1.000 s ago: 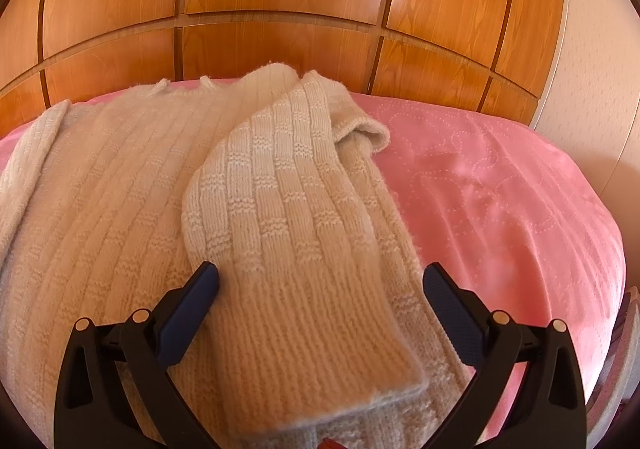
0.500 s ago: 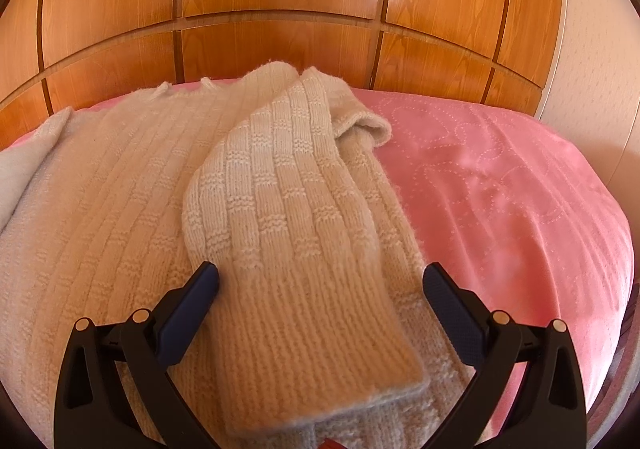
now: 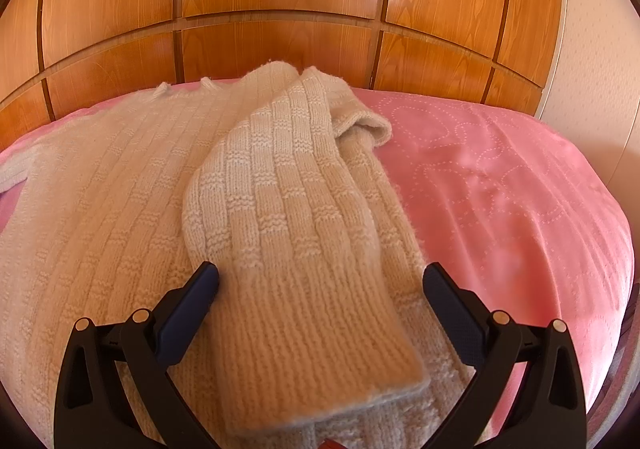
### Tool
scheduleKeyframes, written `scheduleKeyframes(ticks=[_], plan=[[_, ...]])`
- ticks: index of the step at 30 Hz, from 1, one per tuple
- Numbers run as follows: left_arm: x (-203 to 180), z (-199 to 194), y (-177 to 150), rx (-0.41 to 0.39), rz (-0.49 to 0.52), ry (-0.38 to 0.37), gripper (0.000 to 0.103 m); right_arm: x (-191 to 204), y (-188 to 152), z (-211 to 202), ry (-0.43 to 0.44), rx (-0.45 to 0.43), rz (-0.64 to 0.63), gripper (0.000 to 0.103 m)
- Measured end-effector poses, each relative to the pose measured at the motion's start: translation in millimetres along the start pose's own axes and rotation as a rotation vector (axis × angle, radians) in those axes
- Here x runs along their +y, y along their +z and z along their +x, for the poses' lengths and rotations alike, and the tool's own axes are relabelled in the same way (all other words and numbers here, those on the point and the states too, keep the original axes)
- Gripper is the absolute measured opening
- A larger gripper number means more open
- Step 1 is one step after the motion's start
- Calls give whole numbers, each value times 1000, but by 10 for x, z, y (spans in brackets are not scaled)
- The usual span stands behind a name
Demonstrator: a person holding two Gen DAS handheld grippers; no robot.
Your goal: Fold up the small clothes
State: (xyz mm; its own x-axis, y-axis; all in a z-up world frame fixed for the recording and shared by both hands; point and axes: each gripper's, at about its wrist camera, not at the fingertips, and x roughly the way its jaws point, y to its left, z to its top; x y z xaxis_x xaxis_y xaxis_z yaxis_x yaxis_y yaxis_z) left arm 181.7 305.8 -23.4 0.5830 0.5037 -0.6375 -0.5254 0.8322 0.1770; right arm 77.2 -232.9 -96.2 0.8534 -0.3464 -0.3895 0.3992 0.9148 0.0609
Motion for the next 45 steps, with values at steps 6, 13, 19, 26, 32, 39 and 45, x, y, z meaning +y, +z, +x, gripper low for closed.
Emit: scheduleKeyframes(ticks=[6,13,19,26,32,39,45], plan=[[-464,-720,-322,-77,-89,-224,76,24,4,-4,-17,-3,-10,101],[-1644,-1467,-1025,23,124,-625,77,-229,-26,-155,121,-16,117,101],[-2118,-1528,-1452,39,320,-604,77,-438,21,-345,200,-36,131,75],[-2073,-1472,-1452,65,294,-630,89,-443,18,-77,264,90,130,66],[-2101,-1485,-1471,65,297,-622,92,-441,8,-216,310,50,35,15],[-2092,-1463,-1463,72,294,-634,93,-795,235,-294,160,15,-42,7],[-2096,-1459,-1464,72,293,-636,94,-1362,550,-83,-97,-18,-110,7]])
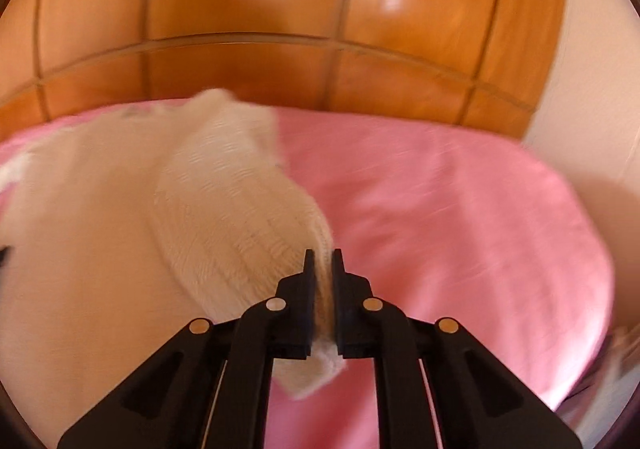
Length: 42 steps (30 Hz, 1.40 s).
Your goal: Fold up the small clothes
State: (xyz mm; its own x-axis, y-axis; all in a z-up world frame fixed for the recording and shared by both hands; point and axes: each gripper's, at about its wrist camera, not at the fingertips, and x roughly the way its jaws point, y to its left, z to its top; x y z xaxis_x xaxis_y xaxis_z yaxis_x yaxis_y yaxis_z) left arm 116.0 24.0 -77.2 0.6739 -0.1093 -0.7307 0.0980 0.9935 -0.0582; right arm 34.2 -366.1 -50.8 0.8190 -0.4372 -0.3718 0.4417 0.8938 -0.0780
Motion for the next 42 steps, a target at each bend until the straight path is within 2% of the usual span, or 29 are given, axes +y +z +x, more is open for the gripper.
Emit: scheduleKeyframes(ticks=[3,6,8,9,10,11,12,14,16,19,20,22,23,25,28,30,32,35,36,37,38,39,40,42], plan=[[3,16,-2,2,2,-8,96,-414,133,264,-148,15,13,7],[1,30,-3,4,2,-12,97,-868,191,573,-297,59,92,7],[-2,39,-8,3,4,-15,98,-1150,147,791,-409,108,149,14],[-4,42,-9,3,4,-16,99,-1230,109,842,-438,127,174,36],[-6,48,-9,4,4,-17,99,-1307,64,870,-456,146,210,68],[-8,54,-10,5,5,-18,99,-1370,13,856,-469,155,254,77],[-5,55,-10,4,4,-19,99,-1403,-60,760,-465,133,306,80],[-4,59,-14,3,4,-22,99,-1310,-136,561,-387,91,350,80],[-11,65,-10,5,7,-20,99,-1144,-205,362,-282,53,365,85],[-9,65,-8,7,3,-24,99,-814,-371,60,-5,46,404,84],[-6,61,-3,8,0,-27,99,-698,-433,-20,82,55,413,80],[-8,40,8,12,-1,-26,99,-472,-504,-91,190,88,405,46],[-8,26,12,13,-1,-23,99,-358,-528,-106,232,107,398,41],[3,-61,21,3,-2,-19,99,-150,-618,-238,344,124,395,40],[136,-337,-16,-95,-28,-17,99,-43,-662,-346,464,136,379,40],[261,-482,-75,-126,-41,4,99,22,-705,-433,553,158,361,41],[426,-568,-174,-105,-53,35,99,43,-765,-503,605,186,360,45],[694,-613,-351,-47,-100,63,98,59,-843,-506,668,233,390,46],[808,-625,-446,-14,-134,37,96,85,-920,-574,722,246,416,46],[890,-645,-528,7,-165,-4,89,89,-963,-578,781,258,441,46],[954,-718,-624,-7,-185,-43,87,111,-1000,-584,827,263,456,46],[968,-771,-663,-23,-186,-62,86,131,-1005,-539,846,265,453,43],[963,-811,-709,-25,-179,-88,83,190,-1021,-531,852,277,432,32],[882,-832,-739,-20,-151,-82,72,259,-1012,-480,839,291,415,16]])
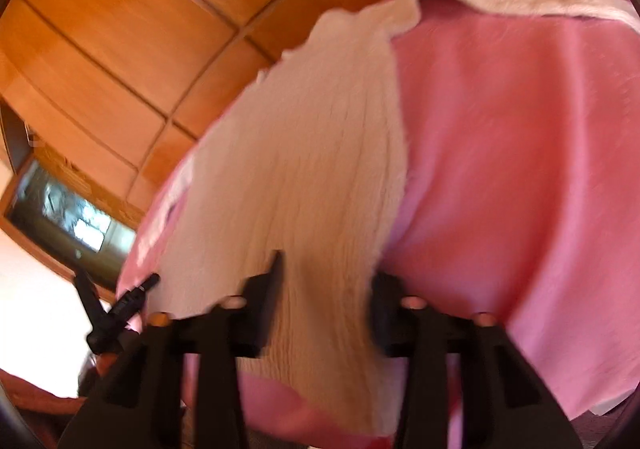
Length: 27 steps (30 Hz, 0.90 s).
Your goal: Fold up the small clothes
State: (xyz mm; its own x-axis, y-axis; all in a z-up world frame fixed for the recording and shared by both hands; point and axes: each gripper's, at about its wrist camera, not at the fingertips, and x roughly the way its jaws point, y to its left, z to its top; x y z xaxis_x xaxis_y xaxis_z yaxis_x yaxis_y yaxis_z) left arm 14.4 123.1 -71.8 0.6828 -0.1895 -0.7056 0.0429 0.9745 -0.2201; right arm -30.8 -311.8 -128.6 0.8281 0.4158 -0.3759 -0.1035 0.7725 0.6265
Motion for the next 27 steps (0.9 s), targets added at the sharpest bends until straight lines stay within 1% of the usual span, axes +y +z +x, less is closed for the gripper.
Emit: scheduleKeyframes(ticks=[1,2,3,4,7,9,11,13,14,16,17,18,19,20,21,22,23,24,25,26,27], plan=[[-48,4,-10,11,16,-12,52,6,5,-8,11,-3,8,14],[-105,10,-3,20,33,-28,28,10,30,-37,22,-9,16,13],[-155,5,15,34,46,-67,15,10,46,-89,27,-20,14,12],[-176,-6,12,47,47,-89,7,15,73,-173,25,-44,9,12],[-163,-114,39,65,34,-143,5,11,105,-488,8,-106,-12,11],[-143,-240,32,73,25,-194,5,42,65,-644,-6,-118,-30,10],[-144,-340,5,76,36,-218,5,33,19,-716,-20,-110,-38,10],[-147,-335,-73,101,57,-212,5,-8,-67,-694,-38,-93,-37,10],[-150,-285,-141,116,69,-194,5,-26,-84,-637,-49,-84,-33,10],[-140,-146,-215,150,69,-181,5,-175,-180,-487,-68,-44,11,10],[-130,-105,-228,148,67,-181,5,-197,-192,-429,-82,-33,15,10],[-133,-100,-226,126,65,-186,5,-205,-212,-355,-103,-23,3,11],[-147,-96,-205,112,63,-183,13,-178,-195,-325,-103,-29,-7,13],[-151,-98,-185,108,60,-187,29,-138,-161,-322,-112,-30,-21,16],[-152,-108,-150,103,51,-214,42,-94,-119,-327,-134,-36,-37,25],[-138,-136,-127,89,44,-227,73,-40,-80,-345,-160,-46,-63,39],[-119,-172,-113,64,37,-222,86,33,-40,-362,-189,-64,-100,44],[-87,-223,-77,15,24,-205,86,145,23,-375,-243,-97,-159,56],[-60,-237,-45,-4,17,-198,86,229,63,-383,-292,-125,-208,70],[-21,-224,5,-8,5,-193,86,322,110,-375,-333,-151,-256,72],[53,-195,72,-12,-28,-177,86,430,176,-344,-368,-174,-311,74]])
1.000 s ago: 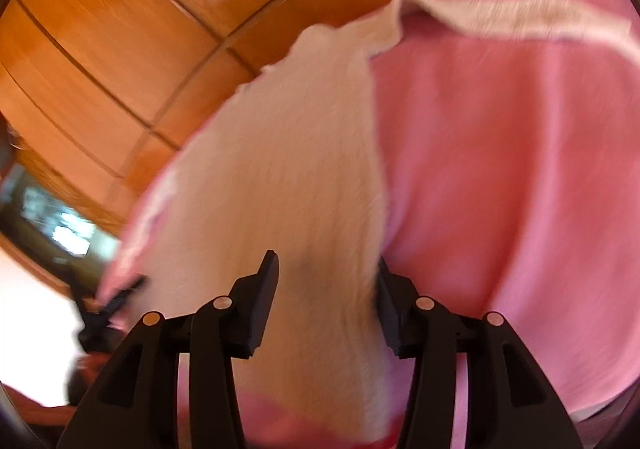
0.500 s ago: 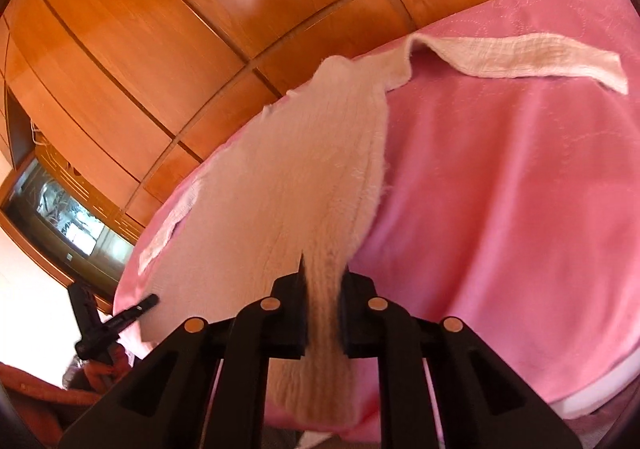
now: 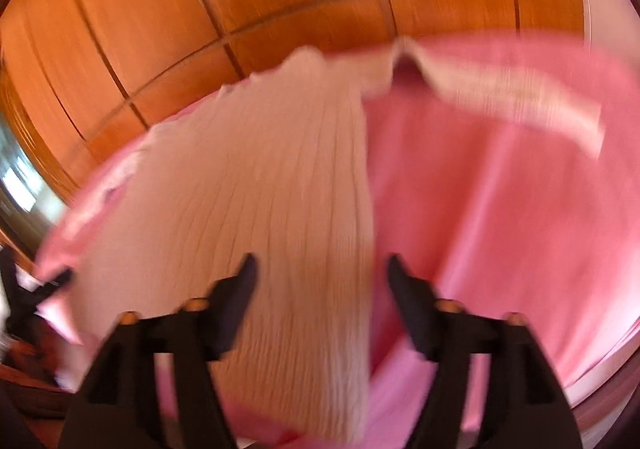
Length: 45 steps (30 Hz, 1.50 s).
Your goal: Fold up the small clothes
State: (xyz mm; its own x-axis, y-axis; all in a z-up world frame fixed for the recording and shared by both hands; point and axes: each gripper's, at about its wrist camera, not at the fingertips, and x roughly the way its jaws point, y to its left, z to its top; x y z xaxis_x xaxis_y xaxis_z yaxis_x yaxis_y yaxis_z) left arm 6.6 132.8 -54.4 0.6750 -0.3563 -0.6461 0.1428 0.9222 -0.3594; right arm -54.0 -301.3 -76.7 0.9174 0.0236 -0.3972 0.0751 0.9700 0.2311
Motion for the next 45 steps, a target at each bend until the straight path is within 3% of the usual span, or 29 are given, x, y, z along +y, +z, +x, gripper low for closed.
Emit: scheduleKeyframes(ticks=[2,3,6,11,13,15,19,25,27,30,31,32,34,37,40,45], plan=[[163,19,114,-18,-76,29,86,131,143,64,-76,-32,-55,92],[290,42,188,-32,-136,43,86,219,245,139,-129,-56,-80,97],[706,125,413,-65,-306,86,86,337,436,346,-146,-71,-101,101],[1441,212,756,-128,-575,153,86,480,755,860,-206,-65,-129,101],[1641,226,927,-169,-610,200,86,539,816,1054,-238,-64,-149,101],[1838,266,1085,-184,-647,294,86,569,861,1245,-299,-52,-174,101],[2195,390,1241,-203,-738,315,86,478,861,1591,-452,38,-157,101],[2287,559,1481,-214,-691,381,86,330,830,1664,-437,84,-116,101],[2309,620,1563,-206,-671,412,75,324,822,1658,-432,86,-112,101],[2399,668,1641,-174,-671,450,35,329,817,1639,-434,83,-112,101],[2446,685,1665,-160,-682,442,15,326,822,1643,-435,84,-114,101],[2504,635,1616,-151,-690,424,7,338,820,1644,-439,83,-118,101],[2589,572,1648,-165,-710,409,6,363,817,1632,-448,81,-125,101],[2709,306,1801,-252,-735,409,5,370,818,1636,-449,81,-125,101],[2834,181,1921,-287,-722,439,5,376,818,1641,-448,81,-123,101],[2926,503,1848,-152,-664,463,5,397,815,1639,-460,75,-132,101]])
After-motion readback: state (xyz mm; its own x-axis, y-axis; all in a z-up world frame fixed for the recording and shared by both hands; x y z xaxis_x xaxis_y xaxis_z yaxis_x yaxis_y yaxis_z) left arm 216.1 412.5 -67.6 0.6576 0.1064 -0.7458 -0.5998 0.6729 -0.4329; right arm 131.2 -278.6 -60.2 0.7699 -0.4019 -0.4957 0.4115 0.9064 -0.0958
